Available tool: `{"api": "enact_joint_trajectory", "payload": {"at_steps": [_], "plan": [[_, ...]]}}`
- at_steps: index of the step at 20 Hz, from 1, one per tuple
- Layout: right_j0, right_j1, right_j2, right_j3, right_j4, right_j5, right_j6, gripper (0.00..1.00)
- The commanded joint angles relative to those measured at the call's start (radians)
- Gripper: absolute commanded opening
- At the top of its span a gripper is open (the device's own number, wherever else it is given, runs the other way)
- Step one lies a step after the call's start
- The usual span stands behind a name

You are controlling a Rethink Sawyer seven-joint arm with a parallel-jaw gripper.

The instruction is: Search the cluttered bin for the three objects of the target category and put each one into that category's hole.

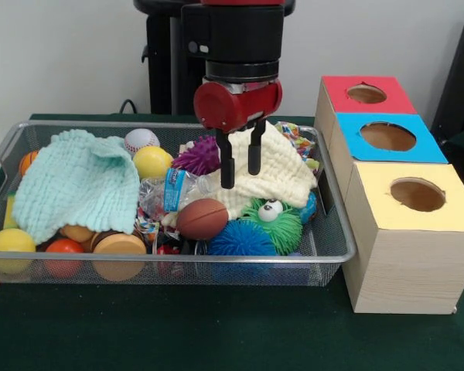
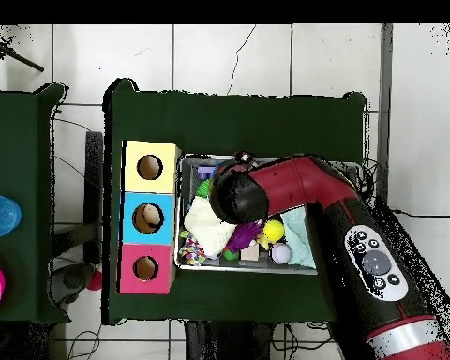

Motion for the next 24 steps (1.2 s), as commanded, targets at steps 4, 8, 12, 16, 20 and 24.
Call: {"api": "enact_joint_trajectory", "payload": {"at_steps": [4, 8, 12, 16, 20, 24], "plan": [[-0.097, 0.01, 0.127, 0.021, -0.045, 0.237, -0.477, 1.0], [-0.136, 0.014, 0.165, 0.022, -0.058, 0.258, -0.532, 1.0], [-0.162, 0.028, 0.185, 0.017, -0.076, 0.265, -0.58, 1.0], [-0.18, 0.036, 0.186, 0.017, -0.083, 0.272, -0.622, 1.0], [-0.191, 0.056, 0.184, 0.011, -0.096, 0.261, -0.67, 1.0], [-0.184, 0.068, 0.17, 0.007, -0.114, 0.239, -0.679, 1.0]]}}
